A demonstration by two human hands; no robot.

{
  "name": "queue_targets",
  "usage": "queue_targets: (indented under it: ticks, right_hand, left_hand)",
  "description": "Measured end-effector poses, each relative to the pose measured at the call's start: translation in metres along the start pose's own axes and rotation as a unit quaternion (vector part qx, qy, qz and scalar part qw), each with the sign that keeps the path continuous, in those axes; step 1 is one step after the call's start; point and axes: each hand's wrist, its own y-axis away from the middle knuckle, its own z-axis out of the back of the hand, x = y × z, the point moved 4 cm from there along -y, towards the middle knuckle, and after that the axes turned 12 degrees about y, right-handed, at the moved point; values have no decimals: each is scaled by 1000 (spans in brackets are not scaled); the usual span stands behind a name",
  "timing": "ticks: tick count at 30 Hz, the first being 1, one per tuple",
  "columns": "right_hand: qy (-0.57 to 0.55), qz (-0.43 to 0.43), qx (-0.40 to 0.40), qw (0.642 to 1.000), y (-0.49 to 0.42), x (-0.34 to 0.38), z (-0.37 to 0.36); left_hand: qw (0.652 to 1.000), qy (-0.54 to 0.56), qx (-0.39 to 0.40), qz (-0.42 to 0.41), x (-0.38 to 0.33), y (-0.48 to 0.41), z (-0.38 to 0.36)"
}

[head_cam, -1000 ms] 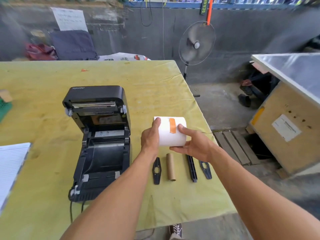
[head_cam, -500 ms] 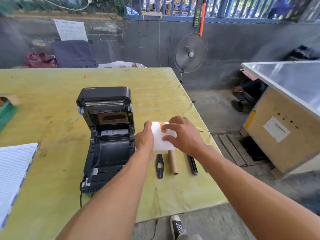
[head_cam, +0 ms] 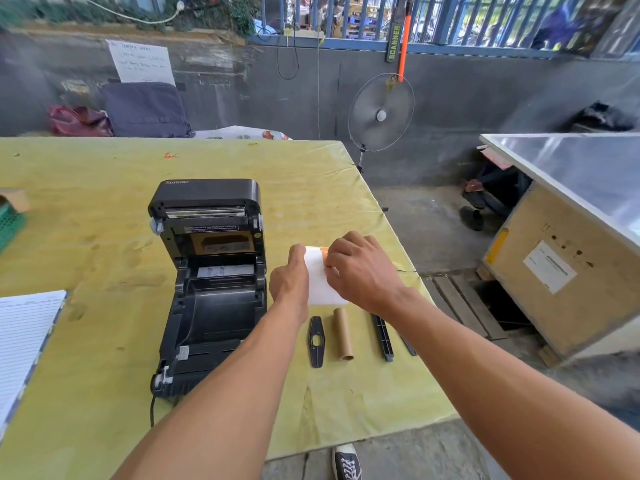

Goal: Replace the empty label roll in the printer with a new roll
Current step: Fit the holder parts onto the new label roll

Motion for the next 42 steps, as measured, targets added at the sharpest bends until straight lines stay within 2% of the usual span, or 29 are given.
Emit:
queue_targets:
  ticks: [7,13,20,25,29,34,42]
  right_hand:
    - [-23,-36,56,998,-19,-17,-11]
    - [-85,-47,97,991,-34,-35,-29]
    - [-136,-43,110,984,-52,-62,-53]
    - [-134,-37,107,984,-64,-74,-69]
    - [-142,-100,102,980,-74,-95,-80]
    - [-129,-135,107,977,-76,-116,-96]
    - [-73,-108,180,975,-63,-121,-140]
  left_hand:
    - [1000,11,-16,-2,4,-11,-6]
    - [999,6,-50,-8,14,-26,-9]
    - [999,-1,-54,-10,24,-35,-19]
    - [997,12,-71,-5,32,-43,-25]
    - [997,-6,-76,-11,41,-50,-24]
    - [995,4,-101,-1,49,-56,-20]
    - [988,25,-150,-1,44,-72,-14]
